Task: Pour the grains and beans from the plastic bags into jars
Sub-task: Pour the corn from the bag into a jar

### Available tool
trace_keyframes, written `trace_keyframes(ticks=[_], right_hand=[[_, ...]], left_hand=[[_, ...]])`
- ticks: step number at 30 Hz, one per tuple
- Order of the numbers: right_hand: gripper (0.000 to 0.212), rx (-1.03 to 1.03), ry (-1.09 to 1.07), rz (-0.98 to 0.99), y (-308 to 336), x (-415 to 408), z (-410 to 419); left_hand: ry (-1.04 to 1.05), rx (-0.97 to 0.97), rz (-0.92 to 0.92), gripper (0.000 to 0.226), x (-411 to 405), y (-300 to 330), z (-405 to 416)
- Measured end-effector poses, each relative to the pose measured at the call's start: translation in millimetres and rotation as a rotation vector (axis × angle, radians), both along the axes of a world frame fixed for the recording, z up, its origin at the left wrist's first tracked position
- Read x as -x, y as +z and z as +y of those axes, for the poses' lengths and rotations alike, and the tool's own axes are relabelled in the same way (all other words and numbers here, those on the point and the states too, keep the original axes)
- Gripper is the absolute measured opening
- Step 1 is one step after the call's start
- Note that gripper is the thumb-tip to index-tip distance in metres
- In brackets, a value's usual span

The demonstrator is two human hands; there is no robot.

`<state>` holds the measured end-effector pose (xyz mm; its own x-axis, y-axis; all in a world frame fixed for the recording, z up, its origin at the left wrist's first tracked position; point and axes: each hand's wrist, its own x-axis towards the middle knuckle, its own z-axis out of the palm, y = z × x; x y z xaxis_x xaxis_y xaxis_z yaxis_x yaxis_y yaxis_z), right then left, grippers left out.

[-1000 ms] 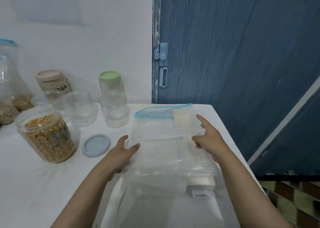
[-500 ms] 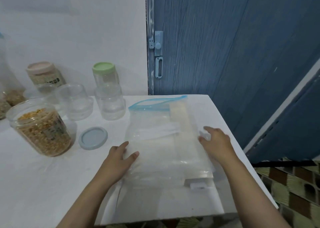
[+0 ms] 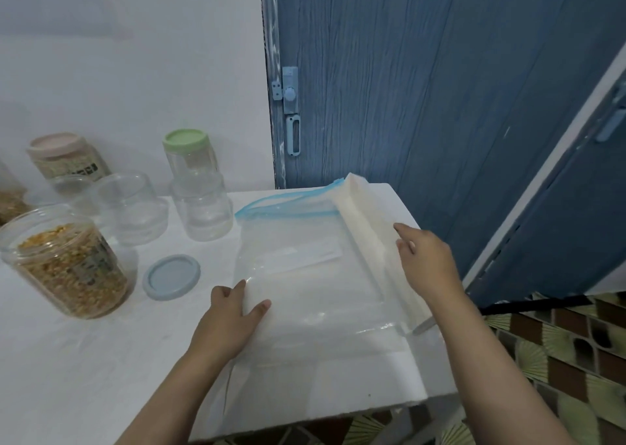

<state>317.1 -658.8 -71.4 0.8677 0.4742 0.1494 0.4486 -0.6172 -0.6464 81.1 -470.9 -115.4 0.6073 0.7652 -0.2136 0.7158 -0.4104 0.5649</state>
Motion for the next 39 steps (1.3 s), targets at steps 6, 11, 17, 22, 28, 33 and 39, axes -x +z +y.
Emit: trace_keyframes(ticks=[6, 11, 17, 22, 28, 33, 39], right_hand=[[0.037, -0.104, -0.043, -0.425, 16.4, 16.8, 4.4], [0.041, -0.27, 0.188, -0.28, 33.4, 37.6, 22.0], [0.078, 0.142, 0.371, 0.163, 7.2, 90.9, 57.9], [0.087, 0.263, 0.431, 0.145, -23.8, 116.6, 71.0], [0.087, 0.258, 0.294, 0.098, -37.3, 81.5, 45.4], [0.089, 0.171, 0.176, 0.107, -33.2, 58.5, 23.0], [0.087, 0.247, 0.129, 0.091, -36.5, 49.7, 24.4]], left_hand=[[-0.018, -0.039, 0.057, 0.068, -4.0, 1.2, -2.2], [-0.009, -0.145, 0.127, 0.063, -10.0, 5.1, -7.8], [-0.039, -0.265, 0.244, 0.057, -21.2, 2.2, -12.7], [-0.091, -0.269, 0.343, 0.061, -25.8, -17.4, -12.1], [-0.136, -0.259, 0.385, 0.064, -20.2, -30.3, -6.3], [-0.139, -0.282, 0.366, 0.064, -16.0, -31.7, -9.2], [-0.135, -0.256, 0.338, 0.065, -15.0, -29.5, -8.2]])
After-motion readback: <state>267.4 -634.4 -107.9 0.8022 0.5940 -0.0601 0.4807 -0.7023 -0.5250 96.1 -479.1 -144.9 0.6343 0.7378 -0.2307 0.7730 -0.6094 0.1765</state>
